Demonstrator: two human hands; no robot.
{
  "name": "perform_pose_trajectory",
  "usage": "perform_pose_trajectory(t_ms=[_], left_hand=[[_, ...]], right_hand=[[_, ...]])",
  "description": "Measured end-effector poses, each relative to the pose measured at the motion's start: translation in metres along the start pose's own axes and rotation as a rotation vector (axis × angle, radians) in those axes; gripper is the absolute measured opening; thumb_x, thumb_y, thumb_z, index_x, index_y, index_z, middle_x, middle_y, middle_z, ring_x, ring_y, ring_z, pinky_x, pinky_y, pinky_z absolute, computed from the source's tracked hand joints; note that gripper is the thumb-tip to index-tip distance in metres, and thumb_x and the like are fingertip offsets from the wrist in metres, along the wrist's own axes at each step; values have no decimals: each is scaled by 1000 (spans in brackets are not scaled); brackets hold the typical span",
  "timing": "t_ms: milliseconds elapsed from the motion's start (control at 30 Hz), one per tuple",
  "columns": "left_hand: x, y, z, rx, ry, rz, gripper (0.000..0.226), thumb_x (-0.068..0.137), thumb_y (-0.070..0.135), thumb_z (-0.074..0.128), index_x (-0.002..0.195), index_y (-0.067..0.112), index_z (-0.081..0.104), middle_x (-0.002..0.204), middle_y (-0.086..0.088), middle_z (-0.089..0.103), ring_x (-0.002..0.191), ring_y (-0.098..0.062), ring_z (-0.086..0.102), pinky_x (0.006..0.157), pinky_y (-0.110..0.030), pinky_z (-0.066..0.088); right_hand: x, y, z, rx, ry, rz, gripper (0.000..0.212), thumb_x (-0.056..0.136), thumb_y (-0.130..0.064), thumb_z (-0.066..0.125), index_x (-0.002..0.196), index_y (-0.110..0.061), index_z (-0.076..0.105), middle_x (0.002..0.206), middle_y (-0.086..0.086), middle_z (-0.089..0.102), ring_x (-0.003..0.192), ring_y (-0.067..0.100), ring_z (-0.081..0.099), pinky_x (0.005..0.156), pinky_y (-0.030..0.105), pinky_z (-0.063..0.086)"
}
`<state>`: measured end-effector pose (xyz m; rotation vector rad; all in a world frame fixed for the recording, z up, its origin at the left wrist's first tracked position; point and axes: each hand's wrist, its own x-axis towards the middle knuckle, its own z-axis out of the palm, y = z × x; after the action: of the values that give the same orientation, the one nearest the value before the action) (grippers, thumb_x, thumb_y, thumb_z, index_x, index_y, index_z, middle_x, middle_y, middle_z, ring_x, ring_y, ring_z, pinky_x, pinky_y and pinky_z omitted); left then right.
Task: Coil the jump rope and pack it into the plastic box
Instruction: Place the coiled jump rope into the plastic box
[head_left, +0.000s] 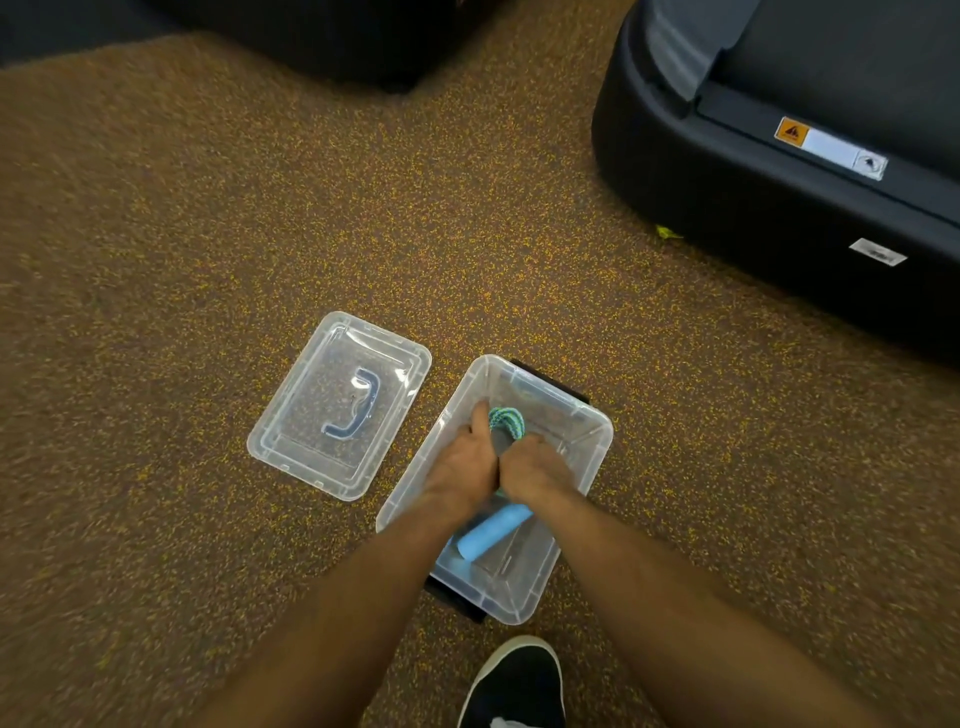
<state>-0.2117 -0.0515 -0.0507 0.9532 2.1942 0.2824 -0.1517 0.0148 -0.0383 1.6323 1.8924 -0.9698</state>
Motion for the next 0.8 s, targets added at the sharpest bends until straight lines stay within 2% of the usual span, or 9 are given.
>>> perform_pose_trajectory(t_ms=[67,133,300,367,433,533,633,700,800], left_hand=[[-3,0,-1,-6,41,28,71,96,7,57,151,14,11,117,-20,59,87,-27,58,76,-30,44],[-6,1,-2,39,71,64,63,98,7,52,148,12,15,112,-18,60,81,-26,58,71,-27,42],[-16,2,-4,221,84,83,54,98,3,48,144,12,21,118,-16,57,96,-31,66,73,-32,48],[-23,6,-5,340,81,106,44,99,6,47,139,11,29,128,-16,50,106,-30,63,79,-33,49],[-30,9,-3,455,58,159,53,99,9,46,147,7,23,135,-19,40,113,-30,56,87,-35,50],[-30,5,4,627,32,165,63,100,14,48,151,4,15,132,-20,41,107,-26,59,83,-32,53],[-25,3,6,749,-24,171,46,103,15,42,145,1,28,130,-21,44,114,-26,54,85,-30,55],[-23,4,4,761,-54,161,40,106,12,32,144,-1,30,135,-21,44,122,-28,52,88,-29,50],[-21,5,3,773,-24,146,43,106,12,30,146,-4,28,139,-24,43,125,-30,52,88,-32,51]], right_hand=[[-2,-1,-4,-105,7,-25,40,100,-19,45,135,1,45,136,15,59,120,30,61,80,33,46],[-8,-1,-10,-236,17,-93,42,102,-14,42,139,6,41,142,18,52,127,30,55,92,34,47],[-22,-2,-21,-564,110,-285,38,103,-11,42,136,6,46,141,20,49,129,29,52,99,33,46],[-24,0,-20,-636,192,-363,35,103,-10,41,136,0,46,138,19,49,124,29,55,95,34,49],[-25,3,-22,-673,223,-405,34,103,-14,41,136,-8,44,135,17,47,120,30,56,89,37,51],[-21,6,-26,-907,181,-470,35,104,-27,39,137,-22,49,136,12,47,125,30,48,93,40,46],[-12,6,-27,-1146,157,-472,38,104,-33,34,135,-26,55,140,8,49,129,30,44,100,44,36],[-8,7,-23,-1198,125,-468,40,105,-33,32,135,-24,57,140,7,50,129,29,46,102,44,34],[-6,8,-24,-1131,116,-468,38,104,-26,35,131,-23,61,137,4,56,126,25,52,98,38,42]])
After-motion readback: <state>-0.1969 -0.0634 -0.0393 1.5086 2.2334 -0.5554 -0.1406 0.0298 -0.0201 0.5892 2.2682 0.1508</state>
